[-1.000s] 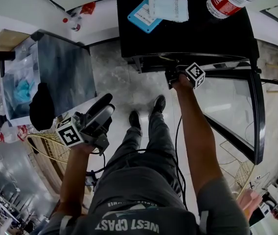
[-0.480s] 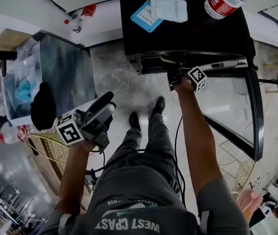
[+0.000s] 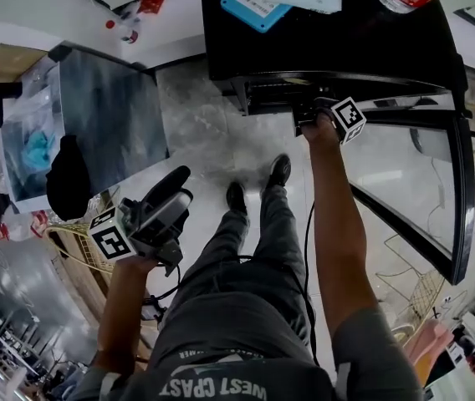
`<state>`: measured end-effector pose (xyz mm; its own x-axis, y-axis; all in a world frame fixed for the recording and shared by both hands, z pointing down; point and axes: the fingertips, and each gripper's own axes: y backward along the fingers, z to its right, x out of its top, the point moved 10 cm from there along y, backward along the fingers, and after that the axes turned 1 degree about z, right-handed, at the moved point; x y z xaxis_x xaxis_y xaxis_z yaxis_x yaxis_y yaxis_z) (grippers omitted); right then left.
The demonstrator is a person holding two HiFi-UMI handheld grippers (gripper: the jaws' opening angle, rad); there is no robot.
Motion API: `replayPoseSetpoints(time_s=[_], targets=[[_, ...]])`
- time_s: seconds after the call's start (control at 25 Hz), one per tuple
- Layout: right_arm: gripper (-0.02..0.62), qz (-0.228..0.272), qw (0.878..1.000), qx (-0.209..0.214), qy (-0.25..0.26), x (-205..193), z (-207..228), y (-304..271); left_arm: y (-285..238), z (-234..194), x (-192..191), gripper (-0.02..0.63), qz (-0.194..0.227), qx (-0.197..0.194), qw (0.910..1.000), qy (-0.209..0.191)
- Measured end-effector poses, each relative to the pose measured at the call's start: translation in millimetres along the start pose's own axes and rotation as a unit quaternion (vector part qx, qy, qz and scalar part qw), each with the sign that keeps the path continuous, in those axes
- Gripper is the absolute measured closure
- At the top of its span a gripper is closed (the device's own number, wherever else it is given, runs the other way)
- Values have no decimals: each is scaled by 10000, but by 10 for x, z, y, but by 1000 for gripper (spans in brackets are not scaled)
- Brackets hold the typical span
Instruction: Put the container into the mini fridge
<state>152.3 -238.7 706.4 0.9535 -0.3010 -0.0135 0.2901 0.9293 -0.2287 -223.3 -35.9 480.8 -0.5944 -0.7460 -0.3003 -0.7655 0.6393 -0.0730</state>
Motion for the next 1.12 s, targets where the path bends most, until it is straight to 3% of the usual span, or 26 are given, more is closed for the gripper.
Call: replayPoseSetpoints(time_s=[0.2, 0.56, 0.84, 1.12], targets=[[210, 57, 9988, 338, 356, -17, 22, 53, 4, -126, -138, 219, -78, 28, 9999, 101], [165, 262, 9948, 832, 517, 31, 63, 102, -73, -174, -243, 219, -250, -6, 9996, 162], [132, 602, 9952, 629, 456, 82, 171, 128, -113, -215, -300, 218, -307, 7, 9993, 203], [130, 635, 9959, 504, 405, 46, 126, 218, -130, -151, -246, 218, -231, -49, 9996, 142]])
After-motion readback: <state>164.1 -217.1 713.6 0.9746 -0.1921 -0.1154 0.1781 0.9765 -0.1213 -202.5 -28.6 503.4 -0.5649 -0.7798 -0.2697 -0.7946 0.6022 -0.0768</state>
